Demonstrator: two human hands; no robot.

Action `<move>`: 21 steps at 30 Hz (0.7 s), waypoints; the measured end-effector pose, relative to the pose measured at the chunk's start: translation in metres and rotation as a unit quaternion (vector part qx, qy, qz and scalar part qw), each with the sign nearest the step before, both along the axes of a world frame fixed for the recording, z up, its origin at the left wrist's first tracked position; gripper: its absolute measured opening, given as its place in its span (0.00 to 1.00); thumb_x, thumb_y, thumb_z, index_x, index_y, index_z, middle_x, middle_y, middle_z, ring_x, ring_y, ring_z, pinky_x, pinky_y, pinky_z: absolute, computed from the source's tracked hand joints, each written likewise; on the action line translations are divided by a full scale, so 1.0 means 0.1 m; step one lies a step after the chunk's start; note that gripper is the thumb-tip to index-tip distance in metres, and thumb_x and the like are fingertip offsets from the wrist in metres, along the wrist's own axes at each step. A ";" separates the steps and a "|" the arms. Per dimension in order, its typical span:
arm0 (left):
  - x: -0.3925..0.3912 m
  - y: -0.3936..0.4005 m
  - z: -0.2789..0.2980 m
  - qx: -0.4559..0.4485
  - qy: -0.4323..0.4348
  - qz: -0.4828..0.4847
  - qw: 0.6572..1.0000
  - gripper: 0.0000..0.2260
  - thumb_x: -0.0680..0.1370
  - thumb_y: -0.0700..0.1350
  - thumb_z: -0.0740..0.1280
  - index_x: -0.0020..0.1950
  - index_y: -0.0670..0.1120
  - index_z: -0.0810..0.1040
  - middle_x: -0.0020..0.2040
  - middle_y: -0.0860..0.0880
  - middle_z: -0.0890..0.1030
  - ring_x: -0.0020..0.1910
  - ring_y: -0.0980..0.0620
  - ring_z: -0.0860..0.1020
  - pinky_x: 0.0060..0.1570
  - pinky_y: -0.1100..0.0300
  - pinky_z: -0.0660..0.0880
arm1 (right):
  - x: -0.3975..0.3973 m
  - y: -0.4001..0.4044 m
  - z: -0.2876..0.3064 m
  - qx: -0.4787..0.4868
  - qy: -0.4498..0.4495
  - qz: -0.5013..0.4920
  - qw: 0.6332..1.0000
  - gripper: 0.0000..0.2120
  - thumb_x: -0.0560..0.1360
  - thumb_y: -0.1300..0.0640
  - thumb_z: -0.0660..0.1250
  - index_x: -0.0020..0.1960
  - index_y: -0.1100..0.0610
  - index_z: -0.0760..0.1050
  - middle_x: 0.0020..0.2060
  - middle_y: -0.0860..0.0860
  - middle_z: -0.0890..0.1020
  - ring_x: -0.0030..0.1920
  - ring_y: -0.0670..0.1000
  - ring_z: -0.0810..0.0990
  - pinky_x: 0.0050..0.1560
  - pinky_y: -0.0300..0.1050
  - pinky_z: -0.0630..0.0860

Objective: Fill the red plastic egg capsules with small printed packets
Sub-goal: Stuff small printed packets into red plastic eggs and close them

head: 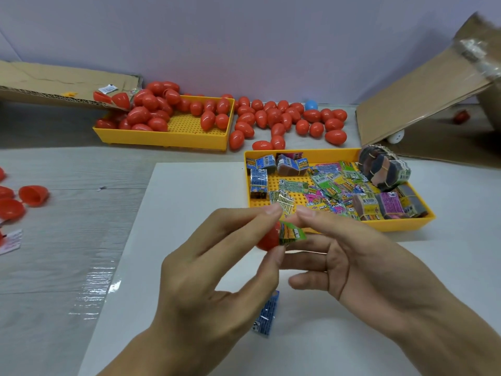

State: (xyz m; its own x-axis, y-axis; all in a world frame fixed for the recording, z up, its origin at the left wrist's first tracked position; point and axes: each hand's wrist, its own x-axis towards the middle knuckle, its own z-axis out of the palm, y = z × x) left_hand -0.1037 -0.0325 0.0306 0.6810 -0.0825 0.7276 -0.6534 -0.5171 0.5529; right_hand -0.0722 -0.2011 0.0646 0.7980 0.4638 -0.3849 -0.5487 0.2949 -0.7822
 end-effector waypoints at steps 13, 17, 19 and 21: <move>0.01 -0.04 -0.09 -0.004 0.011 -0.016 1.000 0.14 0.75 0.38 0.70 0.59 0.35 0.79 0.58 0.44 0.81 0.58 0.53 0.81 0.57 0.63 0.77 | -0.02 0.02 -0.05 0.024 0.068 -0.017 0.997 0.14 0.62 0.56 0.77 0.46 0.61 0.86 0.44 0.62 0.85 0.42 0.55 0.85 0.33 0.40 0.81; 0.01 -0.04 -0.11 -0.033 0.031 -0.028 0.999 0.15 0.75 0.40 0.70 0.60 0.36 0.80 0.57 0.44 0.82 0.57 0.51 0.82 0.54 0.61 0.78 | -0.04 0.03 -0.06 0.036 0.085 -0.035 0.995 0.15 0.62 0.56 0.76 0.47 0.62 0.86 0.45 0.63 0.85 0.44 0.57 0.84 0.32 0.40 0.81; 0.02 -0.03 -0.12 -0.047 0.045 -0.041 0.997 0.16 0.75 0.41 0.71 0.61 0.37 0.79 0.58 0.44 0.81 0.57 0.49 0.82 0.54 0.58 0.79 | -0.04 0.04 -0.06 0.034 0.085 -0.036 0.995 0.13 0.62 0.56 0.76 0.46 0.61 0.86 0.44 0.63 0.85 0.42 0.56 0.85 0.31 0.40 0.81; 0.03 -0.02 -0.12 -0.057 0.058 -0.059 0.995 0.17 0.75 0.41 0.71 0.62 0.38 0.78 0.58 0.43 0.80 0.58 0.48 0.81 0.54 0.57 0.79 | -0.04 0.04 -0.05 0.025 0.079 -0.035 0.996 0.13 0.63 0.56 0.75 0.45 0.59 0.86 0.44 0.63 0.85 0.41 0.55 0.85 0.31 0.41 0.81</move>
State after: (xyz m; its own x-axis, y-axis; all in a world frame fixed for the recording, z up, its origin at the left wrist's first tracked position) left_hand -0.1002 -0.0349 0.0187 0.7511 -0.0876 0.6544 -0.6344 -0.3705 0.6785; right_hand -0.0765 -0.1970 0.0592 0.7603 0.4313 -0.4858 -0.6406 0.3740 -0.6706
